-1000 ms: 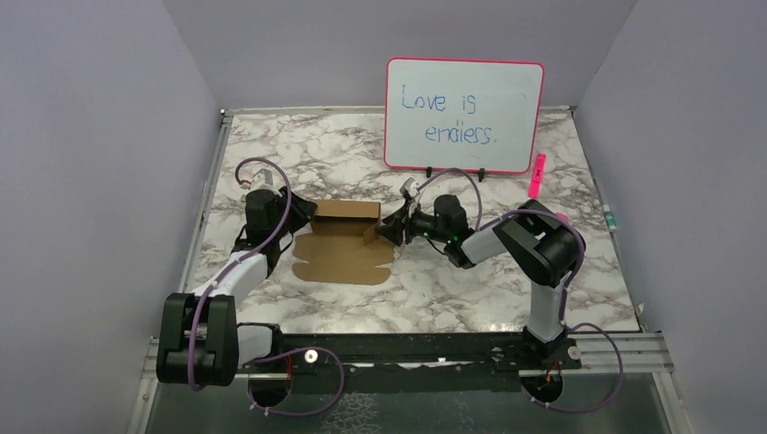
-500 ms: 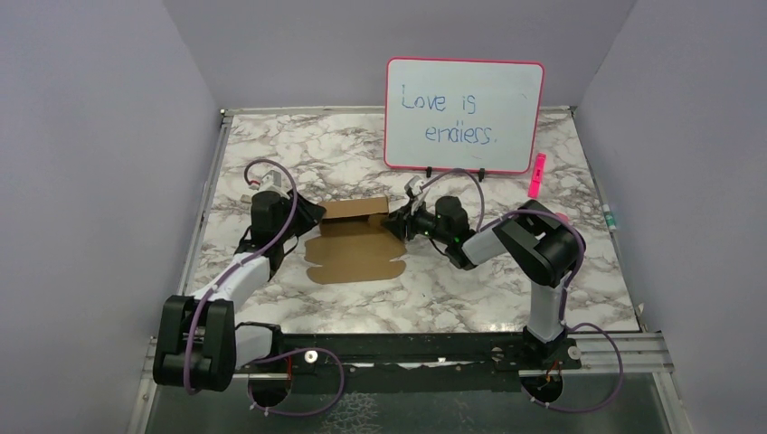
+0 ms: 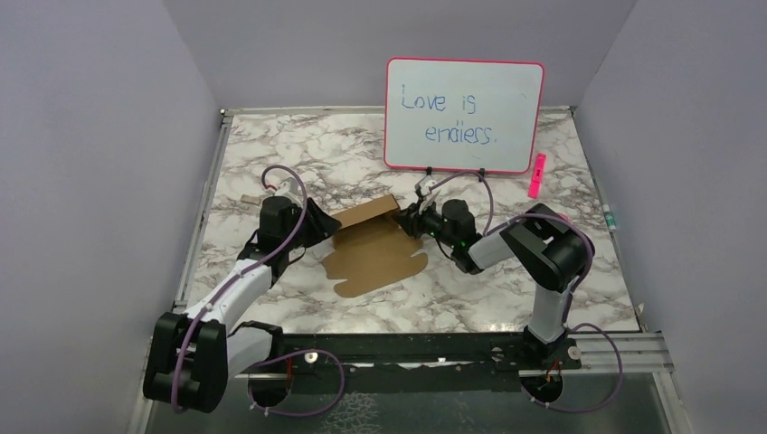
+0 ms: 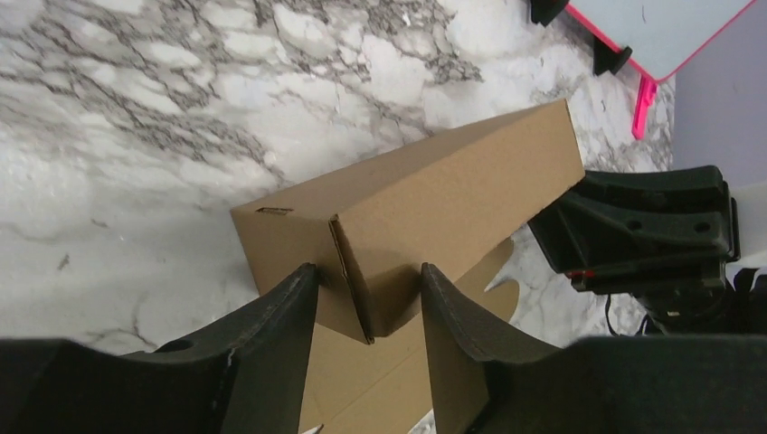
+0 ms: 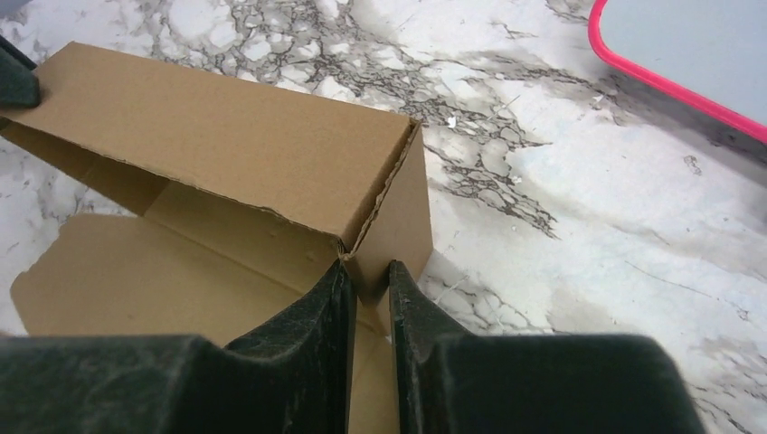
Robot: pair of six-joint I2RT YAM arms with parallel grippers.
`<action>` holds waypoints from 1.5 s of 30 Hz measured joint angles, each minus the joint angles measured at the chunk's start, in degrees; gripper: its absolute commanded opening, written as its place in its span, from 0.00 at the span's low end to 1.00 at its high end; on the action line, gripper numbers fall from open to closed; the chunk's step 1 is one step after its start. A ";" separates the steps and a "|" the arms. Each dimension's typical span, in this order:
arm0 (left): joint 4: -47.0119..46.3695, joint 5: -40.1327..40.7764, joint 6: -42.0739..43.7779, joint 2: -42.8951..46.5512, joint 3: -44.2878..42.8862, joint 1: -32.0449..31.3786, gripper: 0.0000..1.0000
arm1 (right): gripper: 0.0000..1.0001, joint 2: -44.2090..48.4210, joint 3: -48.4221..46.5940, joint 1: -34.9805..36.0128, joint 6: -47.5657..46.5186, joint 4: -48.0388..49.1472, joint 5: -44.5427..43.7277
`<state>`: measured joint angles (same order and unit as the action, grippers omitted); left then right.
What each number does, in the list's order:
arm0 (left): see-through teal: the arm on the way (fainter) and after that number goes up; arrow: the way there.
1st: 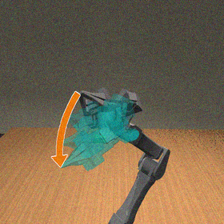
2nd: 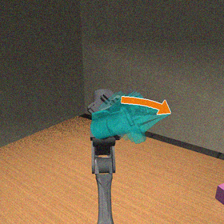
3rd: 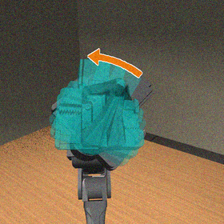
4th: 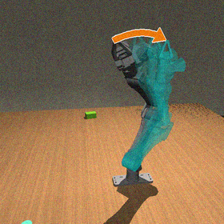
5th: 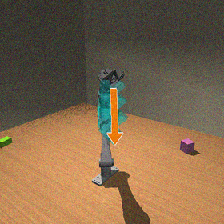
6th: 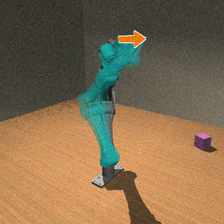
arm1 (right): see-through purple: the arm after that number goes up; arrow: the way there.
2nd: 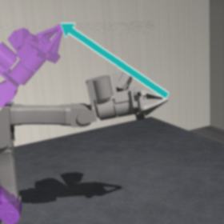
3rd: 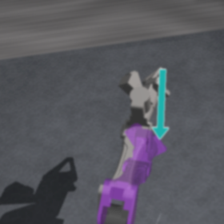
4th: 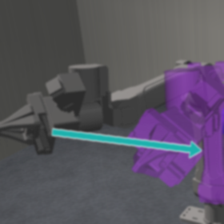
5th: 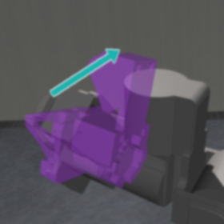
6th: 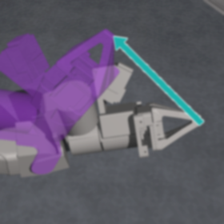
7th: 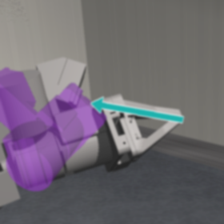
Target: Fold the paper box
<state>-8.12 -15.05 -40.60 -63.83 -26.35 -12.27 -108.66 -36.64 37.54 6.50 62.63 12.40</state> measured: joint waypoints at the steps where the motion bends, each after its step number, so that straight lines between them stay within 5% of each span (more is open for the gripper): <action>1: 1.20 -0.33 0.20 0.57 0.00 -0.17 0.57 | 0.17 0.63 0.33 0.00 -0.09 -0.57 0.02; 6: 11.43 -0.74 3.06 4.76 -2.49 -1.05 0.73 | 0.17 3.76 1.84 0.46 -1.03 -3.72 1.99; 18: 19.50 -0.68 10.03 0.87 -15.08 -1.51 0.75 | 0.17 5.95 3.19 0.66 -4.13 -6.82 6.54; 27: 16.59 -2.14 10.10 -10.38 -17.33 -10.80 0.75 | 0.20 6.16 4.70 0.66 -4.96 -5.92 7.43; 45: 7.21 -2.58 9.03 -16.98 -15.96 -16.15 0.50 | 0.28 4.87 7.58 3.43 -5.07 0.85 3.15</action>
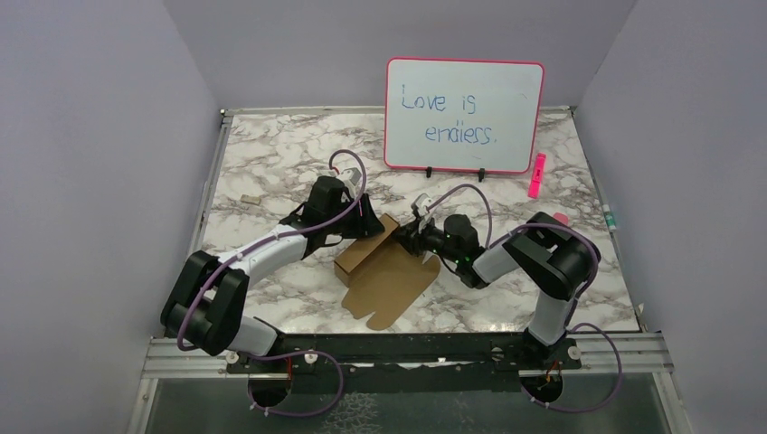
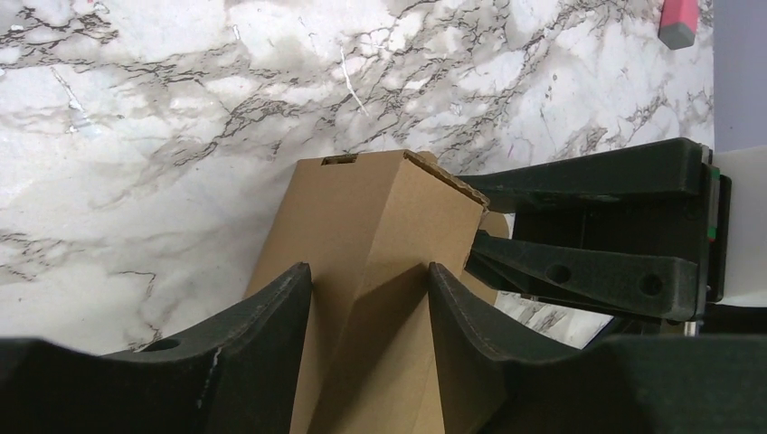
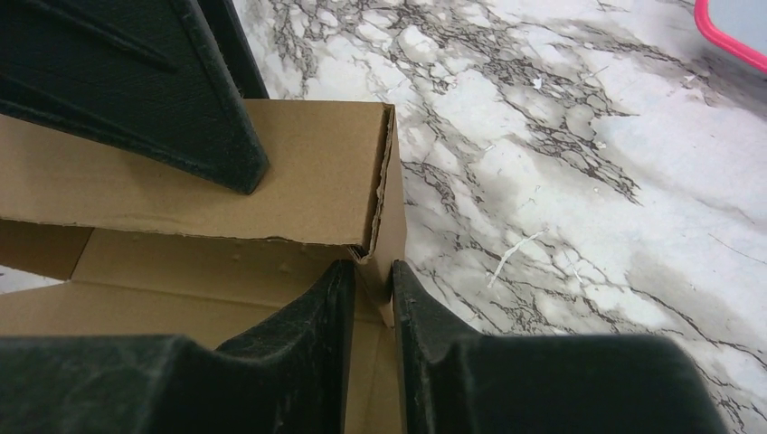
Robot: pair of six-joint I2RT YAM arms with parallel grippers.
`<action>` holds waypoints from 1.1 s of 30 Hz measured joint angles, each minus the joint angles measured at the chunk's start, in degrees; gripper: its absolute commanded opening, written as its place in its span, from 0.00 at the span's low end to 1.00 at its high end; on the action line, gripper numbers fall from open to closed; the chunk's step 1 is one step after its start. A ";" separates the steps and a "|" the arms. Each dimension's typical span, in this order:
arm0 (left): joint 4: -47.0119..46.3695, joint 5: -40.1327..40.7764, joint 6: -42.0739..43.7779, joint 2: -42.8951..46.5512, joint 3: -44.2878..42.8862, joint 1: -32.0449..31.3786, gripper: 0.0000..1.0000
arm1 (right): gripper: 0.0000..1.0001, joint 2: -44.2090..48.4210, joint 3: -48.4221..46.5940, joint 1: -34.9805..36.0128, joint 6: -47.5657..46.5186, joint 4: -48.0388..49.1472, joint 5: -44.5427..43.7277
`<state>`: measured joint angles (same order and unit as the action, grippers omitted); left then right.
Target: Fold the paper box
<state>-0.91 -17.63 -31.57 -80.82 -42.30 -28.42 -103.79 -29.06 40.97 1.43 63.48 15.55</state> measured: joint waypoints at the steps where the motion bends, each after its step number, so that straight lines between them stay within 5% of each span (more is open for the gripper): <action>1: -0.33 0.02 -0.07 -0.07 0.00 -0.11 0.50 | 0.29 -0.44 0.00 0.13 0.02 0.66 -0.35; 17: -2.99 -0.52 -1.01 -0.44 0.87 -0.48 0.50 | 0.25 -3.58 0.11 2.34 0.50 6.99 -8.98; 33: -5.14 -1.49 -3.37 -0.52 1.51 -1.92 0.50 | 0.22 -4.35 0.09 7.63 -0.02 8.83 -28.26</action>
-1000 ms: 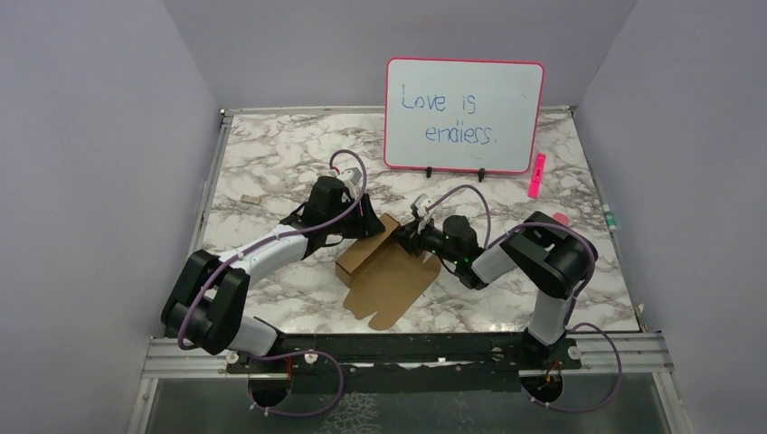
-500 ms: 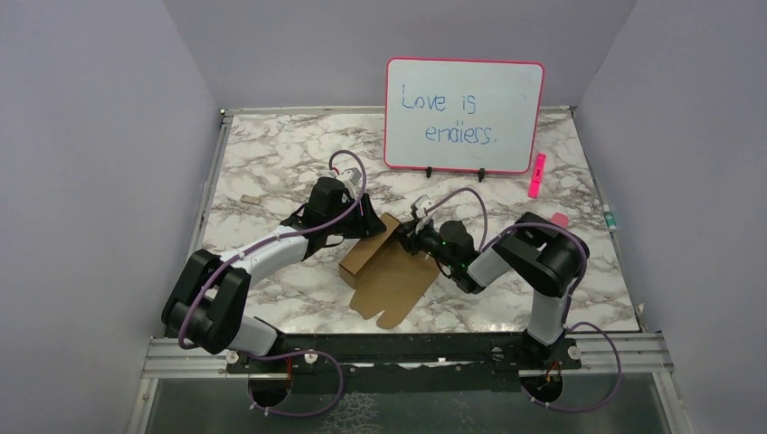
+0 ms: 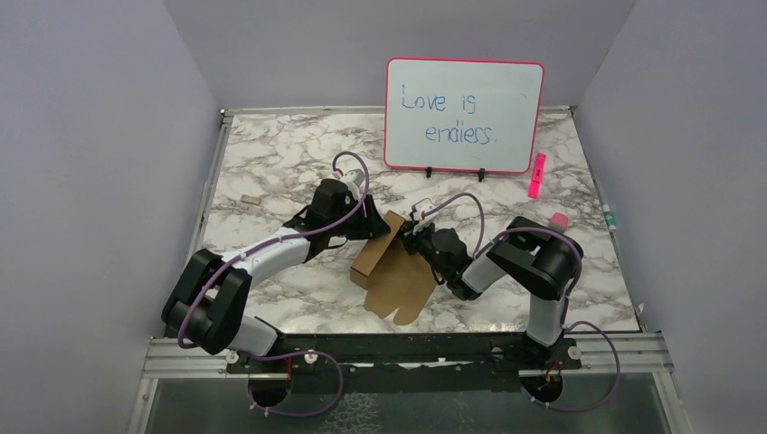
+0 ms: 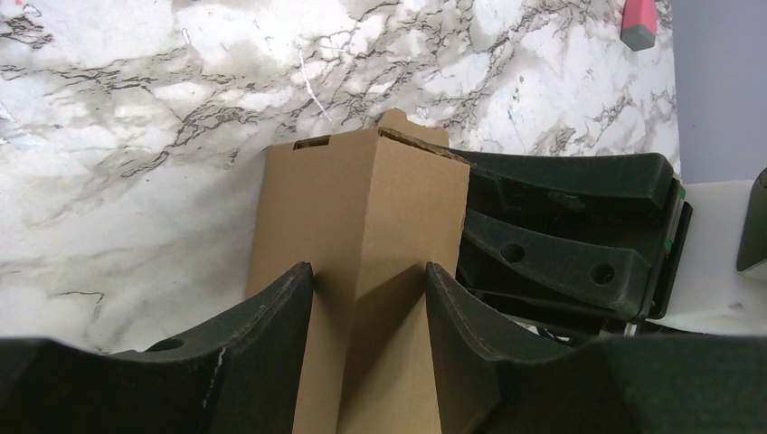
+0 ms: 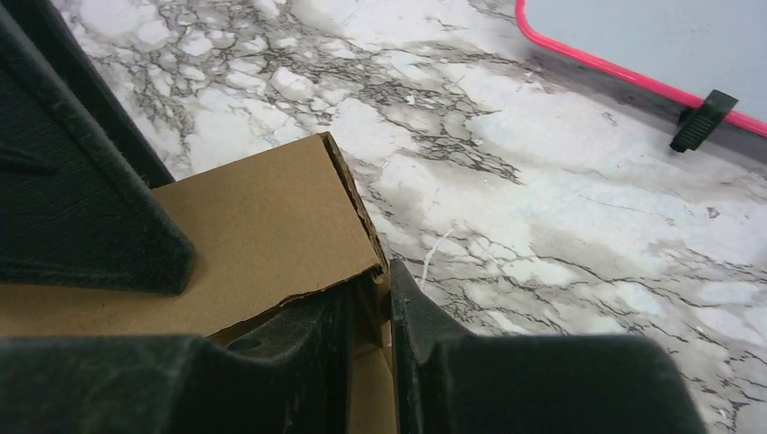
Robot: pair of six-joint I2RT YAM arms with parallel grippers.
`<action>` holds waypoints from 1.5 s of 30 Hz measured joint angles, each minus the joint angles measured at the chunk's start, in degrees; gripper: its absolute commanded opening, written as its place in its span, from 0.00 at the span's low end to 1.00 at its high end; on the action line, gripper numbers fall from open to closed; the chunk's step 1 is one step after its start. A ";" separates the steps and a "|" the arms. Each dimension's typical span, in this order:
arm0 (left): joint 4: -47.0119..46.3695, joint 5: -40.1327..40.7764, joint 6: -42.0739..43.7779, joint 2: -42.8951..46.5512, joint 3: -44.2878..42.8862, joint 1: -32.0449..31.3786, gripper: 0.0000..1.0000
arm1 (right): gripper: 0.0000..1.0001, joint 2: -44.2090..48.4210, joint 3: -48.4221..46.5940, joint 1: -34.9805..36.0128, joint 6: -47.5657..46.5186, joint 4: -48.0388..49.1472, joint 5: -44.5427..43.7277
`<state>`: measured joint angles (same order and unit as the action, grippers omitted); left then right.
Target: Fold the paper box
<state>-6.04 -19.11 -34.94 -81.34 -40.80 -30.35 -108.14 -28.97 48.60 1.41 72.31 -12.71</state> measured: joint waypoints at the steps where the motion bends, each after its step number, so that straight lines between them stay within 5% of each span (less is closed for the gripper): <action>1: -0.15 -0.02 -0.11 0.00 0.00 -0.09 0.50 | 0.22 -0.07 0.00 0.11 0.00 0.09 -0.94; 15: -0.66 -1.01 -1.27 0.00 0.00 -0.17 0.50 | 0.24 -1.51 -1.18 0.96 1.31 1.22 -9.49; 31: 7.10 1.25 2.10 -0.02 -4.48 -1.29 0.67 | 0.50 -1.14 -1.40 0.92 2.32 0.92 -7.96; 45: 19.02 10.21 5.68 4.07 -9.01 -3.23 0.69 | 0.67 20.92 6.40 0.92 9.49 -17.00 -7.72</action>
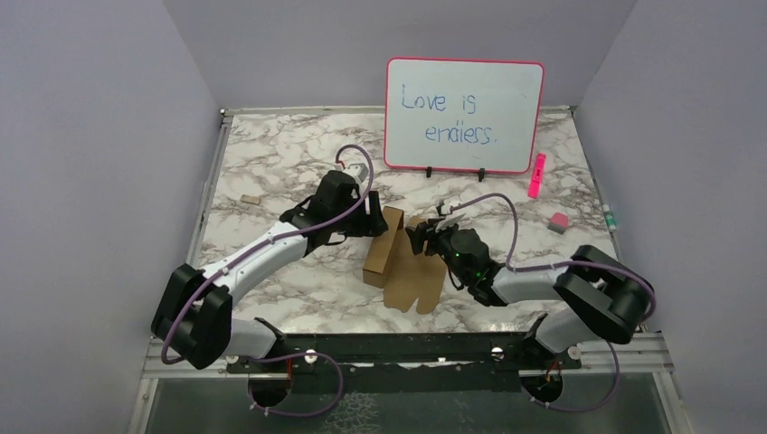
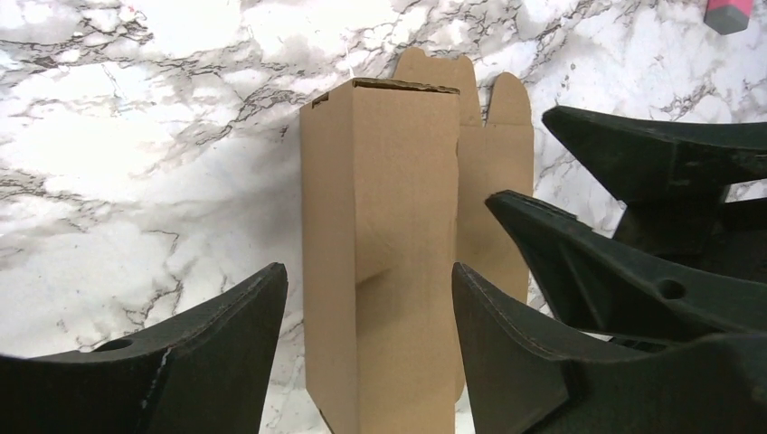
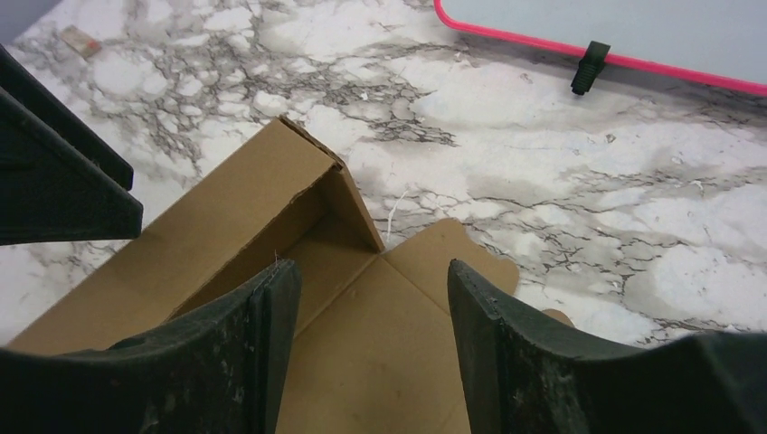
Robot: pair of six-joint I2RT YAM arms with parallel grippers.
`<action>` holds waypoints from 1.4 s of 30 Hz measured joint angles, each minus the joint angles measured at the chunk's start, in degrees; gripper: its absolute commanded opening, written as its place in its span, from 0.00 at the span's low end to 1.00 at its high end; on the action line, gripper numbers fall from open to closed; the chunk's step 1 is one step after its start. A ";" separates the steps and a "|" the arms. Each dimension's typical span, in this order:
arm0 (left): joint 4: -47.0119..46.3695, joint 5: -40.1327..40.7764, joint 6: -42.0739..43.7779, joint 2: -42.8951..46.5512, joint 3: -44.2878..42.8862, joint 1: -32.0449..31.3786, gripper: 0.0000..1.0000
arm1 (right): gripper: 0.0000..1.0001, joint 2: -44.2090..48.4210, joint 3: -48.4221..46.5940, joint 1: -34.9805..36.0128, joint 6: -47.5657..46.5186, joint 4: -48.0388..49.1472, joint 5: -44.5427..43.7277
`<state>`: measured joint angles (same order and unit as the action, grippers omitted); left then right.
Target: Fold the paper box
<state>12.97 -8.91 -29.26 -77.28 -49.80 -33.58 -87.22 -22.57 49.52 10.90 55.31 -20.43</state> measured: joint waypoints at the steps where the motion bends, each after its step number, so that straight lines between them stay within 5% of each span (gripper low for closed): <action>1: 0.61 0.33 0.00 0.66 0.02 -0.20 0.69 | 0.67 2.38 0.20 0.00 1.09 -2.47 0.00; 18: 5.86 1.27 -5.75 19.12 15.76 -5.01 0.69 | 0.69 28.55 2.69 0.00 14.69 -29.94 2.32; 42: 3.28 1.55 -9.68 20.72 19.23 -7.39 0.61 | 0.69 24.90 5.07 0.00 17.59 -30.67 5.77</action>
<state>16.25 -7.35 -38.94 -56.55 -30.57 -40.97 -62.33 -17.50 49.52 28.49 24.64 -14.66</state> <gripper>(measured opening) 0.600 0.692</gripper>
